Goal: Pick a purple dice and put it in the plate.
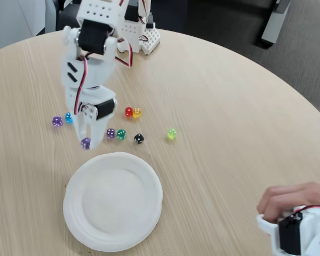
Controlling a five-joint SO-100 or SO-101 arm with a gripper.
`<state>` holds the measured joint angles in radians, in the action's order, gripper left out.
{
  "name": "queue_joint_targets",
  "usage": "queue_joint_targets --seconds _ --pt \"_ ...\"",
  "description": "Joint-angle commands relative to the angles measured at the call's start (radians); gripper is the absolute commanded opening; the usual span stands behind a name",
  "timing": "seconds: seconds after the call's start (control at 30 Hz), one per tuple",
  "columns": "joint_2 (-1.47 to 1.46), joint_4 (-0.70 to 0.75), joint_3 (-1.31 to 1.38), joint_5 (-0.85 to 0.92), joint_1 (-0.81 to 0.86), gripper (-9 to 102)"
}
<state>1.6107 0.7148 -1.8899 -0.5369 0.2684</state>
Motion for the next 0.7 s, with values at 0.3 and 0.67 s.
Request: queue_joint_targets --seconds 0.3,0.67 --pt "0.021 -0.310 0.002 0.138 -0.002 0" --pt "0.023 -0.304 -0.002 -0.044 -0.170 0"
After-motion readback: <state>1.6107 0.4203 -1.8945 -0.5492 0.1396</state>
